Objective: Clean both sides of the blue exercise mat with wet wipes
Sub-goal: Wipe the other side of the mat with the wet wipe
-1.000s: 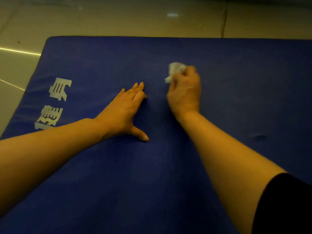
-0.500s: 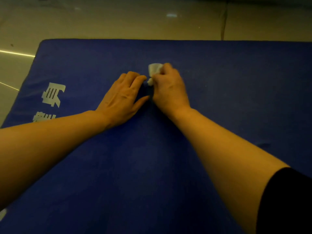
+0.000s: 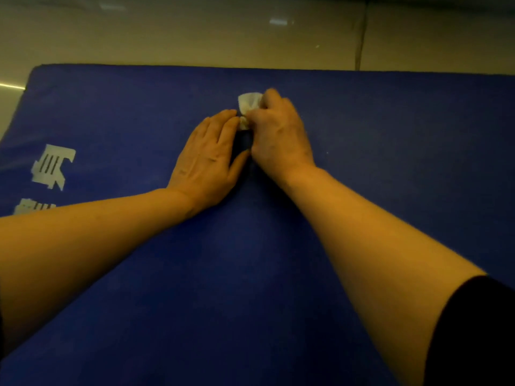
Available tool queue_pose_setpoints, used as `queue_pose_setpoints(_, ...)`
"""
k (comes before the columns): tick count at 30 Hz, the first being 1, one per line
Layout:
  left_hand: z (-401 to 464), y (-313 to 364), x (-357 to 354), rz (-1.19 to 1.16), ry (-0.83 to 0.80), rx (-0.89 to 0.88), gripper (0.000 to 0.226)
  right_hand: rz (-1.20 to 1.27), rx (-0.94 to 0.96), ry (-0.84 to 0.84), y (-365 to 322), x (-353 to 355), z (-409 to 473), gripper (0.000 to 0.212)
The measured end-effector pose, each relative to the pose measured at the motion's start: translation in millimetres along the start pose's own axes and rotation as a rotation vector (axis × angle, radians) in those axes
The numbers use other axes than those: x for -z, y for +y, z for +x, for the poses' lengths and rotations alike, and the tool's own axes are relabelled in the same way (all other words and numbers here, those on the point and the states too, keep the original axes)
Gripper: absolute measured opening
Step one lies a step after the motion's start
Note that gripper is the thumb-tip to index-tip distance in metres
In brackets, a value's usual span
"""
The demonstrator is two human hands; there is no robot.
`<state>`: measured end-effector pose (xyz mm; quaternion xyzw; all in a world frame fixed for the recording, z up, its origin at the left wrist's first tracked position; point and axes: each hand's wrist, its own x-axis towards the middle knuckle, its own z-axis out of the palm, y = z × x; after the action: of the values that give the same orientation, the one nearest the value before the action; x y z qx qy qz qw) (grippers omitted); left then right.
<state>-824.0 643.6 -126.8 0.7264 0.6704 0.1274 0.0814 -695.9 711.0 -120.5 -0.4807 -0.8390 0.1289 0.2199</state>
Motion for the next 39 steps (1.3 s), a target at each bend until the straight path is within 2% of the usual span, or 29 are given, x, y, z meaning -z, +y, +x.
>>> queue_pose_setpoints(2,-1,0,0,0.031,0.005,0.0,0.064,-0.063,-0.085,0.033,27,11,14,0.026)
queue_pose_setpoints(4,-1,0,2,0.047,0.006,0.002,0.065,-0.052,-0.266,0.114,47,22,24,0.028)
queue_pose_setpoints(7,-2,1,0,0.075,0.026,-0.01,0.062,-0.051,-0.421,0.183,36,10,33,0.027)
queue_pose_setpoints(10,0,2,-1,0.063,0.024,-0.018,0.06,0.068,-0.261,0.111,2,-19,45,0.026)
queue_pose_setpoints(12,2,3,-1,0.037,0.021,-0.012,0.061,0.112,-0.184,0.023,-3,-23,49,0.016)
queue_pose_setpoints(14,1,2,0,0.045,0.033,-0.005,0.062,0.092,-0.097,-0.04,3,-12,51,0.007)
queue_pose_setpoints(15,0,2,0,0.053,0.04,-0.008,0.062,0.054,-0.06,-0.05,12,-4,50,0.01)
queue_pose_setpoints(16,-1,2,-1,0.061,0.044,-0.011,0.062,0.021,-0.072,-0.036,23,3,48,0.015)
queue_pose_setpoints(19,-2,1,-3,0.082,0.048,-0.017,0.062,-0.139,-0.311,0.061,60,24,39,0.022)
queue_pose_setpoints(22,0,0,-3,0.124,0.05,-0.027,0.061,-0.162,-0.507,0.107,59,24,41,0.021)
queue_pose_setpoints(23,0,1,-2,0.135,0.044,-0.03,0.06,-0.129,-0.495,0.102,48,20,46,0.021)
queue_pose_setpoints(25,1,2,-2,0.134,0.032,-0.029,0.06,-0.055,-0.343,0.047,26,6,54,0.025)
queue_pose_setpoints(28,0,2,-2,0.112,0.037,-0.018,0.062,0.058,-0.18,0.041,29,-2,55,0.023)
queue_pose_setpoints(31,-1,1,-2,0.101,0.047,-0.017,0.062,0.075,-0.333,0.162,62,18,46,0.025)
queue_pose_setpoints(33,-1,1,-2,0.112,0.043,-0.018,0.062,-0.105,-0.41,0.152,76,25,41,0.028)
queue_pose_setpoints(36,-1,1,-2,0.123,0.035,-0.023,0.061,-0.128,-0.388,0.208,60,19,45,0.026)
queue_pose_setpoints(39,0,2,-1,0.113,0.026,-0.022,0.061,-0.084,-0.261,0.184,24,-7,50,0.029)
